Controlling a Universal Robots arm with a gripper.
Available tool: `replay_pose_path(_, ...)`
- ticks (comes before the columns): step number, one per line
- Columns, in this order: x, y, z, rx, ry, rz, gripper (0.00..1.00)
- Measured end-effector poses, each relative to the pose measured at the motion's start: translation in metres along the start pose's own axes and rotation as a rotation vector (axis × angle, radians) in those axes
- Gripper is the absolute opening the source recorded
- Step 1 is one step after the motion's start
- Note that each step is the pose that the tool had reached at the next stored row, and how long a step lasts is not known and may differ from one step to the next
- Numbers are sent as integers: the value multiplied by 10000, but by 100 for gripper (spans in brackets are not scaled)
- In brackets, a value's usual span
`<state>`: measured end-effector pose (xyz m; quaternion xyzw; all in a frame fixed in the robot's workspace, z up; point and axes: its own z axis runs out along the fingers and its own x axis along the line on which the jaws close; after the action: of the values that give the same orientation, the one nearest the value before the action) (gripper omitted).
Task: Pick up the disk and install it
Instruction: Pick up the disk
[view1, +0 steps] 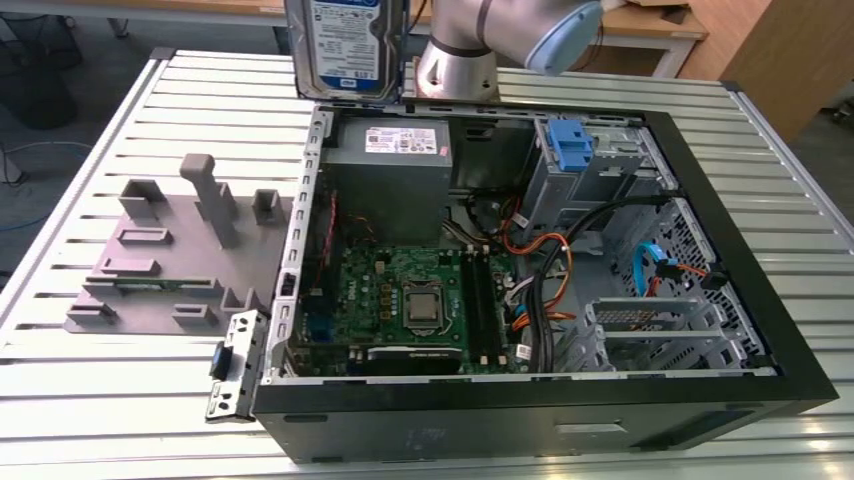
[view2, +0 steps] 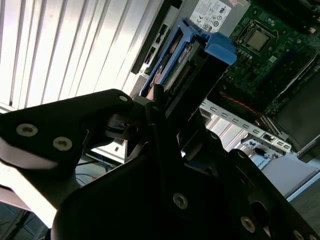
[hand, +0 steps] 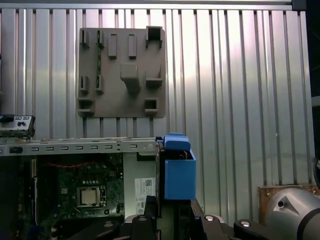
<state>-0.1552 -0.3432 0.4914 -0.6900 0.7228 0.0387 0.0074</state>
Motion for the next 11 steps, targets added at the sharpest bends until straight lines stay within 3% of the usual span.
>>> replay_pose_path(11,-19,-394,-7,-12,1,1,35)
